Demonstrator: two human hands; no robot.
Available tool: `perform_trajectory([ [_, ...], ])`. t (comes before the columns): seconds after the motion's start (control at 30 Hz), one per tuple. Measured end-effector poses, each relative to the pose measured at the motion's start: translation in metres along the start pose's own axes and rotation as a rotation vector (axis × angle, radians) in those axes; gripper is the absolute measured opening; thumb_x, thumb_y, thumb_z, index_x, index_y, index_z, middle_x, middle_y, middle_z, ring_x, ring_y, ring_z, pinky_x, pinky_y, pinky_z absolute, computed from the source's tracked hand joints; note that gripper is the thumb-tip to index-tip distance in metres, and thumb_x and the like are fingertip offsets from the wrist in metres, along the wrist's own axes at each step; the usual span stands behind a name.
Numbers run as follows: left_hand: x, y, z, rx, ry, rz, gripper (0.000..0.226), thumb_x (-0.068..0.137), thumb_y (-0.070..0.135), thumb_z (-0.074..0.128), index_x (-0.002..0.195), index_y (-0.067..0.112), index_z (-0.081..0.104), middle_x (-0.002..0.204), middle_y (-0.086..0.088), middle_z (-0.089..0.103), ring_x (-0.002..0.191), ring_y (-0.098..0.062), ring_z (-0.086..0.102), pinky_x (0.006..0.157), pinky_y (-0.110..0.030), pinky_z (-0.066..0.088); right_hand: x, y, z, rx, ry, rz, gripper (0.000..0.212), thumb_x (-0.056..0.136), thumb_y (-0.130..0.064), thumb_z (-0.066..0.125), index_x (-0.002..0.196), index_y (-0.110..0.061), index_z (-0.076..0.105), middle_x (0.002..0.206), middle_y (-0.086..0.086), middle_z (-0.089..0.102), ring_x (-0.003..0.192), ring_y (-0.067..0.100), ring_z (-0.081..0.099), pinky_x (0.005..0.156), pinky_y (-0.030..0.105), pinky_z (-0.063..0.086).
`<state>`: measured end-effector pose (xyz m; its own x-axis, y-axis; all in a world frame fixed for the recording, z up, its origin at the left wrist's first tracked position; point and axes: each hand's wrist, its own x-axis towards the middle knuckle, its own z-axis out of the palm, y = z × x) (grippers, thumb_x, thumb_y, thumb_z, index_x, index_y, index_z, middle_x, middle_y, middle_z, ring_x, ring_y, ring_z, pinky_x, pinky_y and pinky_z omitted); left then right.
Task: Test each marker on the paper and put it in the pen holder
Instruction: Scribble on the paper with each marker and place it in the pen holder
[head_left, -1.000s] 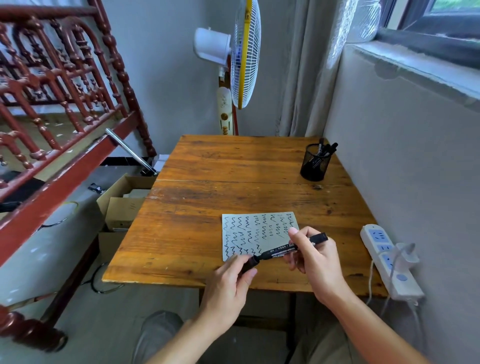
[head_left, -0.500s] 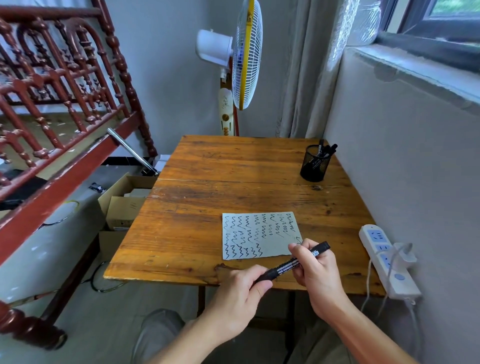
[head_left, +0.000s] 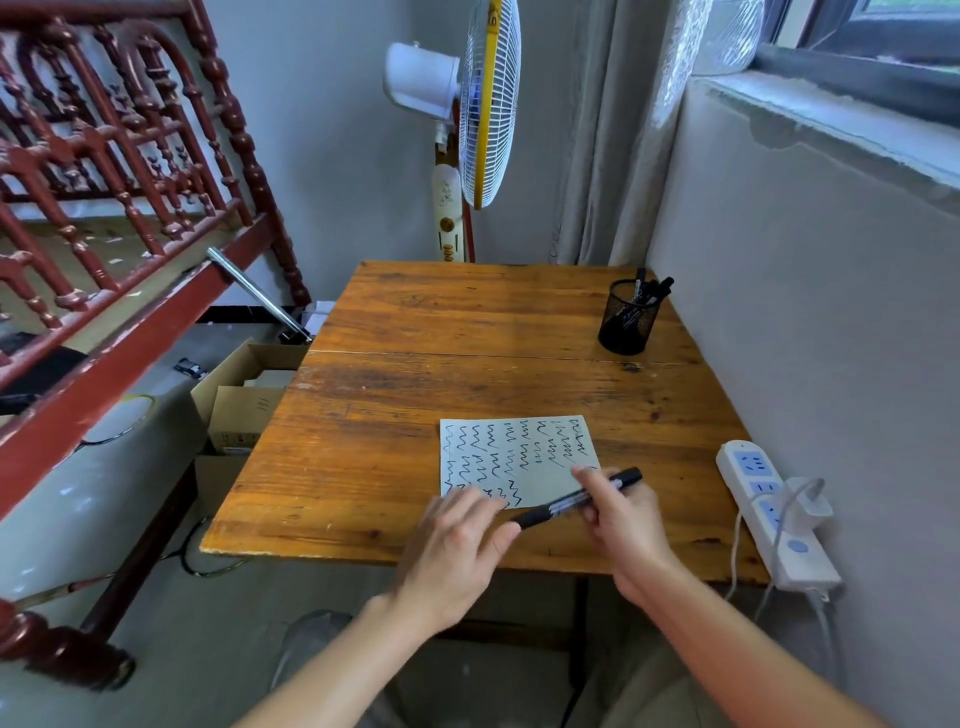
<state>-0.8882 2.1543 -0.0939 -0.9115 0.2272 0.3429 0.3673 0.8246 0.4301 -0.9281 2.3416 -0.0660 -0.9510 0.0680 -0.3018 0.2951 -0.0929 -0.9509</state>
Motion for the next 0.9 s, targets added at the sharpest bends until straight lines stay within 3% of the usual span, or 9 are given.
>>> perform_trajectory([
  [0.1, 0.005, -0.029, 0.003, 0.152, 0.043, -0.187, 0.061, 0.09, 0.058, 0.025, 0.123, 0.014, 0.052, 0.115, 0.002, 0.053, 0.107, -0.014, 0.046, 0.091, -0.031, 0.037, 0.03, -0.029, -0.005, -0.021, 0.104, -0.092, 0.016, 0.091, -0.024, 0.066, 0.09, -0.008, 0.064, 0.067, 0.002, 0.059, 0.058, 0.011, 0.051, 0.054, 0.022, 0.04],
  [0.17, 0.007, -0.044, 0.006, 0.251, 0.02, -0.264, 0.065, 0.089, 0.061, 0.024, 0.128, 0.013, 0.047, 0.125, -0.002, 0.05, 0.116, -0.019, 0.044, 0.096, -0.037, 0.035, 0.057, -0.051, -0.01, -0.017, 0.164, -0.152, 0.01, 0.092, -0.022, 0.063, 0.091, -0.012, 0.063, 0.074, 0.001, 0.06, 0.064, 0.012, 0.053, 0.058, 0.022, 0.041],
  [0.3, 0.004, -0.06, 0.019, 0.36, -0.118, -0.359, 0.083, 0.085, 0.072, 0.013, 0.142, 0.013, 0.028, 0.151, -0.007, 0.027, 0.14, -0.024, 0.017, 0.114, -0.046, 0.012, 0.118, -0.09, -0.018, -0.047, 0.303, -0.281, 0.017, 0.091, -0.018, 0.06, 0.106, -0.014, 0.065, 0.09, 0.004, 0.064, 0.075, 0.015, 0.057, 0.063, 0.024, 0.043],
  [0.37, 0.002, -0.062, 0.024, 0.384, -0.132, -0.366, 0.087, 0.084, 0.074, 0.009, 0.144, 0.014, 0.025, 0.154, -0.007, 0.019, 0.142, -0.022, 0.009, 0.115, -0.046, 0.004, 0.147, -0.106, -0.02, -0.057, 0.368, -0.327, 0.019, 0.092, -0.017, 0.06, 0.111, -0.013, 0.063, 0.096, 0.005, 0.065, 0.072, 0.012, 0.059, 0.062, 0.02, 0.045],
  [0.47, 0.004, -0.062, 0.025, 0.395, -0.128, -0.361, 0.086, 0.084, 0.074, 0.012, 0.143, 0.013, 0.027, 0.154, -0.007, 0.02, 0.142, -0.022, 0.01, 0.115, -0.046, 0.004, 0.186, -0.124, -0.023, -0.114, 0.47, -0.362, 0.018, 0.089, -0.021, 0.063, 0.107, -0.017, 0.066, 0.098, 0.007, 0.07, 0.065, 0.01, 0.063, 0.06, 0.02, 0.052],
  [0.57, 0.004, -0.061, 0.025, 0.398, -0.125, -0.354, 0.084, 0.084, 0.072, 0.018, 0.139, 0.011, 0.035, 0.15, -0.009, 0.029, 0.14, -0.025, 0.019, 0.112, -0.047, 0.009, 0.22, -0.129, -0.026, -0.261, 0.5, -0.313, 0.022, 0.087, -0.028, 0.061, 0.1, -0.012, 0.071, 0.093, 0.007, 0.073, 0.068, 0.015, 0.069, 0.069, 0.027, 0.056],
  [0.7, 0.004, -0.06, 0.025, 0.401, -0.143, -0.361, 0.083, 0.085, 0.071, 0.02, 0.138, 0.01, 0.036, 0.15, -0.009, 0.031, 0.14, -0.024, 0.019, 0.11, -0.049, 0.013, 0.248, -0.127, -0.027, -0.532, 0.481, -0.251, 0.034, 0.086, -0.043, 0.059, 0.066, -0.017, 0.067, 0.082, 0.005, 0.075, 0.079, 0.023, 0.07, 0.078, 0.037, 0.056],
  [0.83, 0.004, -0.062, 0.025, 0.408, -0.161, -0.371, 0.084, 0.086, 0.071, 0.019, 0.139, 0.009, 0.037, 0.15, -0.01, 0.03, 0.14, -0.024, 0.019, 0.11, -0.049, 0.012, 0.258, -0.13, -0.022, -0.736, 0.427, -0.149, 0.042, 0.089, -0.047, 0.056, 0.083, -0.009, 0.072, 0.06, -0.003, 0.066, 0.061, 0.014, 0.061, 0.057, 0.031, 0.043],
  [0.9, 0.004, -0.062, 0.025, 0.411, -0.161, -0.369, 0.084, 0.086, 0.071, 0.02, 0.139, 0.009, 0.036, 0.15, -0.01, 0.03, 0.141, -0.024, 0.019, 0.11, -0.049, 0.011, 0.264, -0.13, -0.022, -0.771, 0.413, -0.111, 0.042, 0.089, -0.044, 0.053, 0.087, -0.006, 0.072, 0.058, -0.002, 0.067, 0.057, 0.011, 0.061, 0.056, 0.03, 0.044],
])
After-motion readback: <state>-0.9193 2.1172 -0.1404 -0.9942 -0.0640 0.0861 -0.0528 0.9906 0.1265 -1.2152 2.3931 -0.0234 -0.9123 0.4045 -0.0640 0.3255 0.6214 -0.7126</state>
